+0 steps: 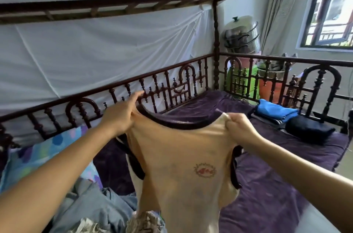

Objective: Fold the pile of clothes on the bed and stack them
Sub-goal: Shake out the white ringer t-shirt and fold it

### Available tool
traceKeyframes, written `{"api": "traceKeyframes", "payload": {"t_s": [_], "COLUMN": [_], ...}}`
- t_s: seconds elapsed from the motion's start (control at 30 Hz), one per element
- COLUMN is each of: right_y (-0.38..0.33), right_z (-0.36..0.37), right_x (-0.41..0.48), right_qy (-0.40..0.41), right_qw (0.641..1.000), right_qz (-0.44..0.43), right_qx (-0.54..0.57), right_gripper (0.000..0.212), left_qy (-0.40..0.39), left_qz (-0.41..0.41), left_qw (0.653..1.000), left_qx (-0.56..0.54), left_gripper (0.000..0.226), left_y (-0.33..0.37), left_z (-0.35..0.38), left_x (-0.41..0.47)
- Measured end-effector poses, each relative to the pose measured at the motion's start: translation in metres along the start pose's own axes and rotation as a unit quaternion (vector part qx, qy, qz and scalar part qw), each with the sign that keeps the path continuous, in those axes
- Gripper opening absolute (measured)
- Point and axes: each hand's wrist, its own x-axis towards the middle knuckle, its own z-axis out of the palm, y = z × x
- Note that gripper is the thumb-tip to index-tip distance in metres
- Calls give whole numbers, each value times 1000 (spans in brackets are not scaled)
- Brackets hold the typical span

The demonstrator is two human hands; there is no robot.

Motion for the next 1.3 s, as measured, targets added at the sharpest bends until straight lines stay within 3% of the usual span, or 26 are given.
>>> {"api": "traceKeyframes", "payload": {"t_s": [0.07, 0.17, 0.23, 0.37, 0.5, 0.63, 0.77, 0.93, 1.17, 1.3], "right_y": [-14, -29, -32, -31, -16, 19, 83, 185, 365, 473], "right_z": [-10, -13, -11, -5, 5, -4, -25, -80, -185, -243], "right_x": [0, -9, -13, -18, -14, 3, 25, 64, 147, 187], "right_qy": [-42, -152, -148, -132, -110, -58, -18, 25, 41, 23], "right_qw": [998, 987, 984, 979, 980, 988, 990, 984, 969, 949], "right_qz": [-26, -44, -72, -137, -153, -119, -66, 14, 118, 194], "right_qx": [33, -4, -69, -77, -70, -76, -124, -173, -213, -249], "right_gripper": [26, 30, 32, 30, 21, 25, 28, 30, 30, 29], "left_qy": [22, 49, 40, -10, 18, 27, 63, 24, 1, -61], "left_qz": [7, 65, 82, 44, -40, -94, -137, -227, -226, -229], "left_qw": [993, 989, 990, 986, 989, 991, 986, 974, 968, 950], "left_qx": [114, 127, 110, 162, 138, 94, 75, 16, -104, -203], "left_gripper": [62, 56, 52, 16, 12, 13, 19, 19, 16, 15], "left_y": [-17, -33, -42, -62, -87, -79, -36, 52, 193, 270], "left_z": [2, 12, 16, 15, 32, 82, 151, 237, 384, 480], "left_x": [-1, -4, -3, 19, 49, 73, 110, 176, 290, 347]}}
